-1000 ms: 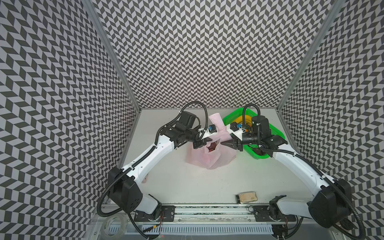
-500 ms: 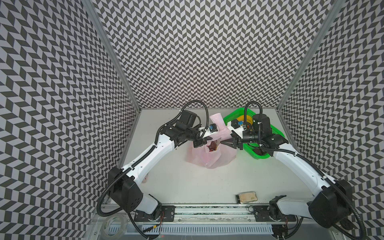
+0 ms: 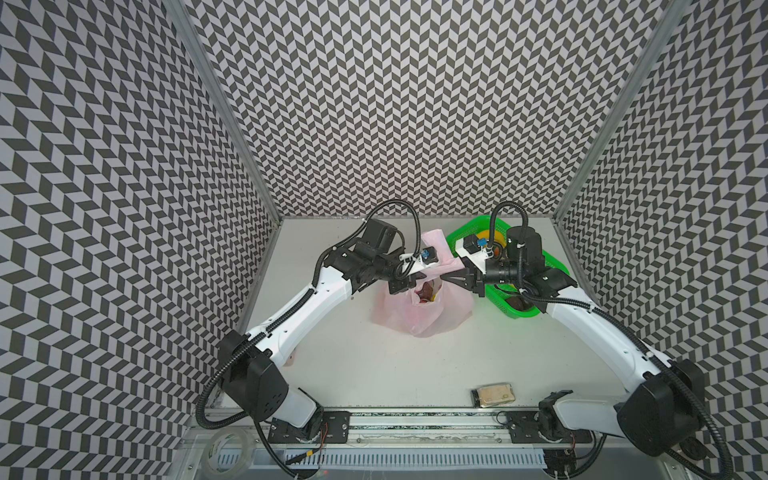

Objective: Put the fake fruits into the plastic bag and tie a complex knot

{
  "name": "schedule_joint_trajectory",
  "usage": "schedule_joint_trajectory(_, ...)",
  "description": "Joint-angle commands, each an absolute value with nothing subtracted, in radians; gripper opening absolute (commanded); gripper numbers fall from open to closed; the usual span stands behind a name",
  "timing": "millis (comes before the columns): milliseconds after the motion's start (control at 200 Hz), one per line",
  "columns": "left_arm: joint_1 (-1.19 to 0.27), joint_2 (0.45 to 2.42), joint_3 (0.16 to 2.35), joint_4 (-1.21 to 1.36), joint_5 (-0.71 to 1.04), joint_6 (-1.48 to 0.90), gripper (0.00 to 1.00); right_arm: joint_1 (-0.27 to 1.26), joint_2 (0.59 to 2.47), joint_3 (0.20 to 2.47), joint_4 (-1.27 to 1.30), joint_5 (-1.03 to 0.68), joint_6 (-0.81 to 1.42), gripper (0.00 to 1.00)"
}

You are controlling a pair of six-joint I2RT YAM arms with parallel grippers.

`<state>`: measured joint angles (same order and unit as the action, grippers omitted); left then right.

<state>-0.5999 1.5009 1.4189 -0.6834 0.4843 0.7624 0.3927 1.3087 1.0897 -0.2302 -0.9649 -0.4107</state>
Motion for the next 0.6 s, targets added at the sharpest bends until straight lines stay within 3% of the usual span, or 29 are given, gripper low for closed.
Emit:
schedule_joint_trajectory(0,-0.605,1.505,1.449,-0.699,0.477,0.769,0.0,0.399,1.28,1.095,-0.181,-0.973,-0.431,0.1)
schedule_joint_trajectory(120,-0.605,1.497,1.45,-0.698,0.469,0.764,0.0,0.399,1.275,1.09,-0.18,-0.956,-0.438,0.0)
schedule_joint_trajectory(596,-0.577,1.458,1.427,-0.637,0.48,0.738,0.02,0.399,1.239,0.997,-0.008,-0.956,-0.37,0.0)
